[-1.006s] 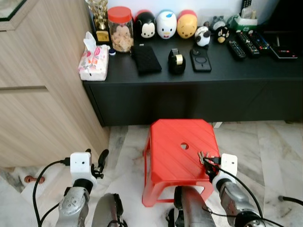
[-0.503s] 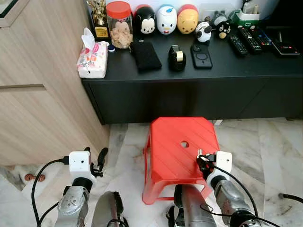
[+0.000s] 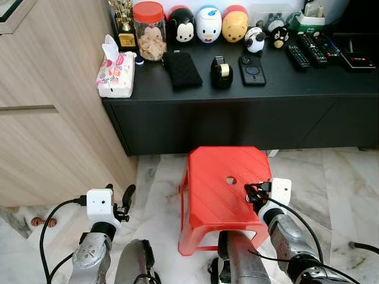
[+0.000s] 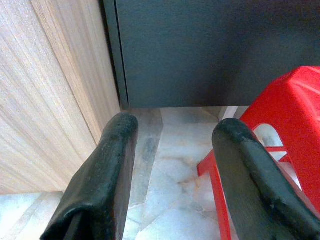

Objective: Hang keys on a hook

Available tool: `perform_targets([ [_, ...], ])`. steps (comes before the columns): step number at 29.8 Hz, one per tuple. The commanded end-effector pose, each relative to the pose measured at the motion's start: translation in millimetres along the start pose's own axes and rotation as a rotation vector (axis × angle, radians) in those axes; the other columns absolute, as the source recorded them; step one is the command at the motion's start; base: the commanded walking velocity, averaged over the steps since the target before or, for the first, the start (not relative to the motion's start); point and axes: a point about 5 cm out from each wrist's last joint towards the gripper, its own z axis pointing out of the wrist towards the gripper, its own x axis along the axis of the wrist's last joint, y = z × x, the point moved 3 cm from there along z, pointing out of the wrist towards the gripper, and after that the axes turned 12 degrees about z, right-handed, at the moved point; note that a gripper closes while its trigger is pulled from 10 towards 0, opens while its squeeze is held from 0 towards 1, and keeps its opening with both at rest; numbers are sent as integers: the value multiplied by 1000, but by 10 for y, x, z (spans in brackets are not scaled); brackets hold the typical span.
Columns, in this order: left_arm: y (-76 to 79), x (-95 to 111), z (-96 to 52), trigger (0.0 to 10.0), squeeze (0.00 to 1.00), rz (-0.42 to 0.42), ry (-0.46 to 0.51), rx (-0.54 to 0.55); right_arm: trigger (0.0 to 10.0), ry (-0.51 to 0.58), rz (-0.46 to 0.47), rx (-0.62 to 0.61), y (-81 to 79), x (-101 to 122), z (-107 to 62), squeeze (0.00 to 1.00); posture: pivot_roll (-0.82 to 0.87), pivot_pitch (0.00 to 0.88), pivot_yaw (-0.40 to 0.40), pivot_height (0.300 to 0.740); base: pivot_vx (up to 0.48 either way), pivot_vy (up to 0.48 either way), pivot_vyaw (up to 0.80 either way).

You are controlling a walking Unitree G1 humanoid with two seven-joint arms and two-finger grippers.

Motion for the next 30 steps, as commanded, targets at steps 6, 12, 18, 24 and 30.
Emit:
perform_targets([
  [6, 12, -25, -47, 10000, 0, -5, -10, -6, 10000, -69, -6, -21, 61, -140, -36, 0, -52, 222, -45, 604, 0, 0, 0],
  [12, 23, -21, -50, 10000, 0, -9, -9, -8, 10000, -78, 1, -31, 53, -152, -30, 0, -54, 223, -46, 604, 0, 0, 0],
  [18, 26, -21, -55, 10000, 0, -9, -9, -7, 10000, -100, -4, -51, 68, -187, -34, 0, -52, 221, -48, 604, 0, 0, 0],
  [24, 25, -27, -63, 10000, 0, -9, -11, -5, 10000, -119, -15, -92, 119, -242, -56, 0, -53, 222, -48, 604, 0, 0, 0],
  [30, 25, -26, -66, 10000, 0, -8, -11, -6, 0, -135, -35, -91, 126, -276, -69, 0, -53, 221, -47, 604, 0, 0, 0],
])
